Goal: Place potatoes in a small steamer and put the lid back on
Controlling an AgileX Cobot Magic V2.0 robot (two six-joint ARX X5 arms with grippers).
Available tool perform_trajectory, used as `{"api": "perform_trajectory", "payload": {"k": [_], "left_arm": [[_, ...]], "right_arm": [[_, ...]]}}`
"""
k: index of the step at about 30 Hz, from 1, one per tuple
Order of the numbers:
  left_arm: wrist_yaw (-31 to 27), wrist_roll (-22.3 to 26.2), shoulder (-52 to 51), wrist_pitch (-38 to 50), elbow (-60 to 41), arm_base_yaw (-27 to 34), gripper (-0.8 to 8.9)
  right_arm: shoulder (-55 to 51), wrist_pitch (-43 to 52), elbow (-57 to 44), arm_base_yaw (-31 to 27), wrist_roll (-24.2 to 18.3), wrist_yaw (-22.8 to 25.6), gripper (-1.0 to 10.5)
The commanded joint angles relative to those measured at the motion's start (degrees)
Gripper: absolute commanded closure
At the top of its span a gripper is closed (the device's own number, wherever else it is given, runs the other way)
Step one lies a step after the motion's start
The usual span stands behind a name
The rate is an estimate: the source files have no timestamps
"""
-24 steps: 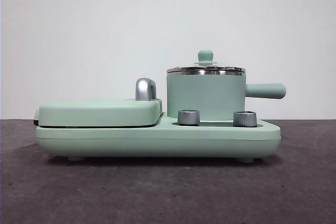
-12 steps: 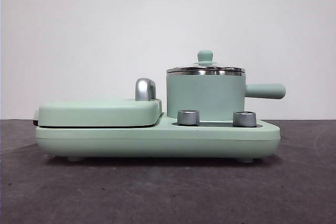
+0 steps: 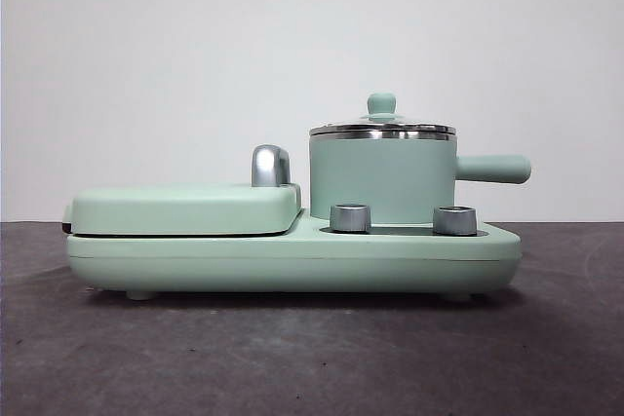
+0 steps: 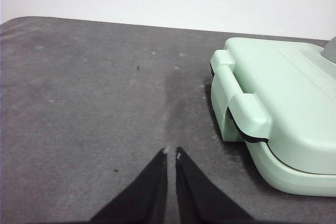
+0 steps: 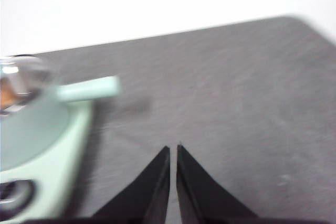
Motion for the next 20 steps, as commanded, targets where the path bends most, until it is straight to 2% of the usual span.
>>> {"api": "perform_trajectory", "payload": {"k": [1, 3, 10, 20], "left_arm": [[0.00, 0.22, -0.07, 0.92, -1.07, -0.11, 7.89], [0.00, 0.22, -0.07, 0.92, -1.07, -0.11, 7.89], [-0.02, 0.22, -0.07, 0.94, -1.07, -0.11, 7.89], [-0.02, 0.22, -0.07, 1.03, -1.07, -0.11, 7.89]], "right_arm": [[-4.44, 3.52, -8.04, -3.52, -9.35, -1.09, 9.3], [-6.97, 5.79, -12.72, -5.20, -11.04, -1.77, 9.3], [-11.41, 14.71, -23.04, -6.21, -10.78, -5.88, 9.3], [-11.41, 14.73, -23.19, -6.36, -9.57, -7.93, 9.3]]}}
